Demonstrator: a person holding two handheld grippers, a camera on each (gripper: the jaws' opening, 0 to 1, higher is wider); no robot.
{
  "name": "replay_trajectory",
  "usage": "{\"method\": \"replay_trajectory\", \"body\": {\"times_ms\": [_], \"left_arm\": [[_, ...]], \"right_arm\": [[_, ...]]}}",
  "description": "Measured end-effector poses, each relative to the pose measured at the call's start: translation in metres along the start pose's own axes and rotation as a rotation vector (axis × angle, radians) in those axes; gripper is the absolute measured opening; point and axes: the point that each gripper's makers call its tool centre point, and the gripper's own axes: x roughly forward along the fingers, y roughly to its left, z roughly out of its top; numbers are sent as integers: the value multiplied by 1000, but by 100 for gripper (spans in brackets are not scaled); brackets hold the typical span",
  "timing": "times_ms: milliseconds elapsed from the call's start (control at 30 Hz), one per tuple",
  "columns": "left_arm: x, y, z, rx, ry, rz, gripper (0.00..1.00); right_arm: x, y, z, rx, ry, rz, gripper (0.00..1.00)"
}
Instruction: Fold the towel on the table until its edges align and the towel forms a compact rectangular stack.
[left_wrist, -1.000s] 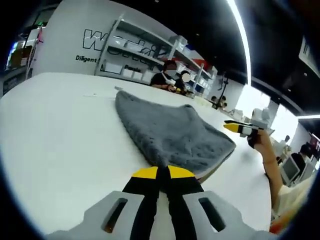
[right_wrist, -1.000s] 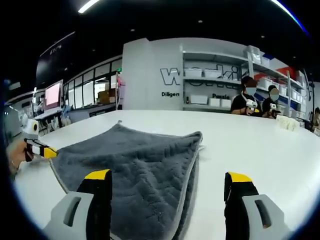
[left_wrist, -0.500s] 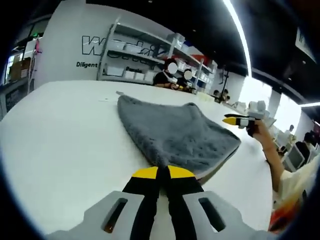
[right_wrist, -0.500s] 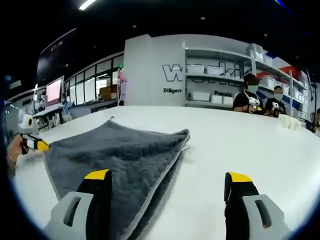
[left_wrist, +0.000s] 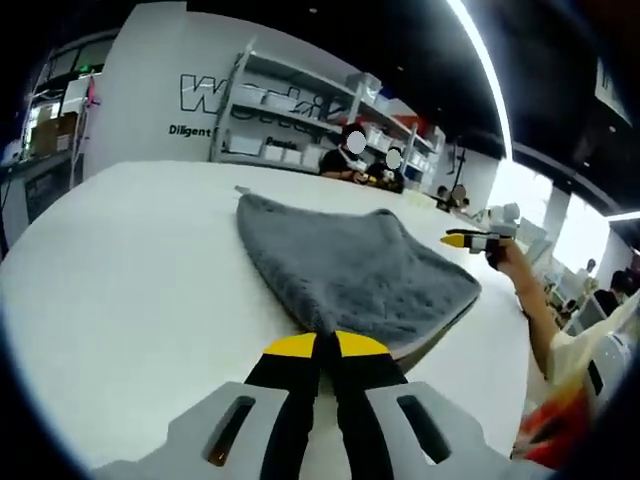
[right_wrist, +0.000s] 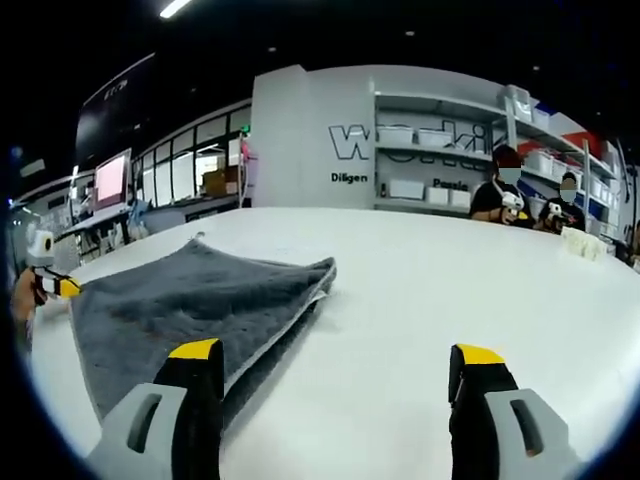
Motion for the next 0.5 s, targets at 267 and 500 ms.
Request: {"method": "replay_trajectory", "body": {"times_ms": [267, 500], "left_arm": [[-33, -4, -11, 14, -1, 36, 4], [-49, -14, -21, 12, 15, 24, 4]], "right_arm": [[1, 4, -3, -4, 13, 9, 95], [3, 6, -6, -10, 26, 14, 95]]}}
